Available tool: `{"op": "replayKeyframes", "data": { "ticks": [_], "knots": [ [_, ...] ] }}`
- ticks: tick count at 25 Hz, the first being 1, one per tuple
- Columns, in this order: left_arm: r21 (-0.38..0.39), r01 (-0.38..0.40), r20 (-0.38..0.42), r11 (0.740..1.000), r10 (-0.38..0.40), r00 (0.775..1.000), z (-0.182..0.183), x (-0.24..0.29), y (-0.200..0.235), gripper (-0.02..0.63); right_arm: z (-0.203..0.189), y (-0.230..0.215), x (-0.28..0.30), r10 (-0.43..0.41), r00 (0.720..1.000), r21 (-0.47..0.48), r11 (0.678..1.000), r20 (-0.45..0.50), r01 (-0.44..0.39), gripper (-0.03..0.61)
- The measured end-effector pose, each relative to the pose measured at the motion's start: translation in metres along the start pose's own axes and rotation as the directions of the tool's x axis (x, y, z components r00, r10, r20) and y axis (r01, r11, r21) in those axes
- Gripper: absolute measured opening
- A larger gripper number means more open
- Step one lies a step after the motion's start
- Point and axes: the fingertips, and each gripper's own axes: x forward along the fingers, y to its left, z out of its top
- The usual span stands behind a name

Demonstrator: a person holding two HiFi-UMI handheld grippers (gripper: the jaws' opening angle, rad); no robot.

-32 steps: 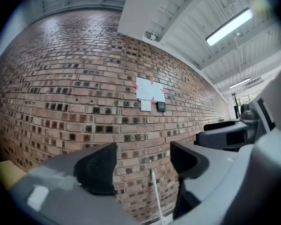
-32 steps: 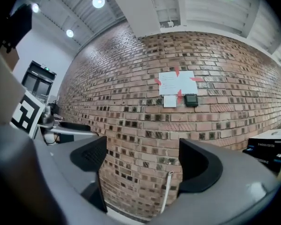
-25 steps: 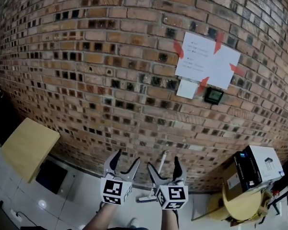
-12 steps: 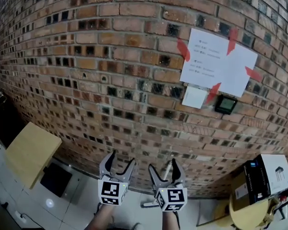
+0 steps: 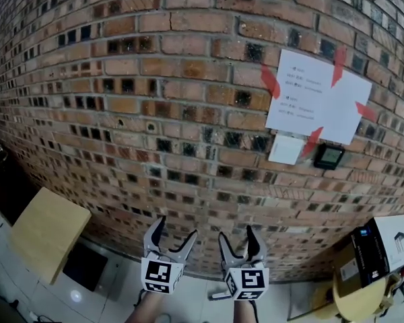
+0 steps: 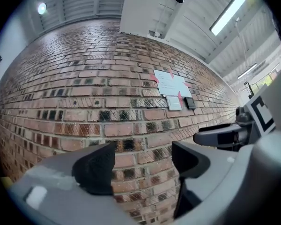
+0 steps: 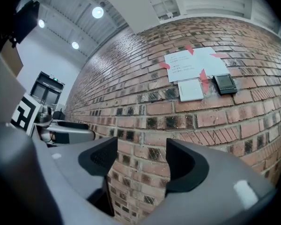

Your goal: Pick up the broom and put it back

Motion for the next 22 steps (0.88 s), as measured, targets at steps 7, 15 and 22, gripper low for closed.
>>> {"op": "replayKeyframes", "data": {
  "ticks": [7,15,22],
  "knots": [
    [0.009,0.114,-0.027,0.993,-0.114,0.993,-0.010,0.017,-0.013,0.385,-0.006,-0.013,-0.005,-0.071,0.997,-0.024,0.997,-0.042,0.070,0.342],
    [-0.001,0.268,-0.049,0.963,-0.268,0.962,-0.021,0.040,-0.060,0.367,-0.021,-0.044,-0.030,-0.167,0.983,-0.053,0.985,-0.078,0.163,0.344],
    [-0.035,0.411,-0.114,0.911,-0.412,0.904,-0.053,0.054,-0.114,0.367,-0.057,-0.069,-0.063,-0.254,0.954,-0.012,0.967,-0.161,0.256,0.344]
  ]
}}
